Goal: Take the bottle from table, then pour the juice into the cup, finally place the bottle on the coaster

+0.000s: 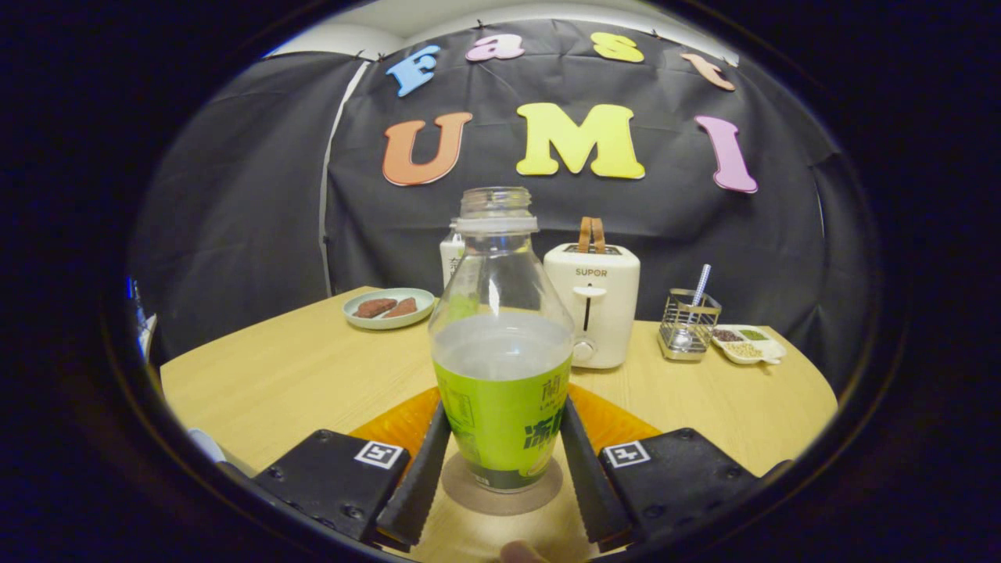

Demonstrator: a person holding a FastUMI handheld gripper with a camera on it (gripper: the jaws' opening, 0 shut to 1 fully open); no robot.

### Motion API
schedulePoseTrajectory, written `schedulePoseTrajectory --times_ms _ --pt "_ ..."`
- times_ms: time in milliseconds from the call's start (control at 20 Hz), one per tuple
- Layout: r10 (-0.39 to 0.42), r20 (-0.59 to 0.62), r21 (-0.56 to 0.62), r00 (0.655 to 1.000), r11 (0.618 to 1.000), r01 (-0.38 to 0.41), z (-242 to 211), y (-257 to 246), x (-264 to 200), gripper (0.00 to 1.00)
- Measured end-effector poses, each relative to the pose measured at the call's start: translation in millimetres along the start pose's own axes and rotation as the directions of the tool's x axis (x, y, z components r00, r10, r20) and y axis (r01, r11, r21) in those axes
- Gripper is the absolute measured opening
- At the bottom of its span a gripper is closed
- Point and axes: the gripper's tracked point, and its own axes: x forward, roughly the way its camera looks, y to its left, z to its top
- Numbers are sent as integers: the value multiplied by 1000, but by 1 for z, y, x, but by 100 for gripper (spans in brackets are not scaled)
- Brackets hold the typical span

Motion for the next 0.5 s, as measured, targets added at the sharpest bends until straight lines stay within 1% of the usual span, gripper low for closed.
schedulePoseTrajectory --times_ms 350,450,500 --pt "2 0 6 1000 1000 -2 -5 1 -2 83" --pt "-13 9 8 1000 1000 13 -4 -1 -8 88" --pt "-22 19 3 1000 1000 22 -2 -2 -10 93"
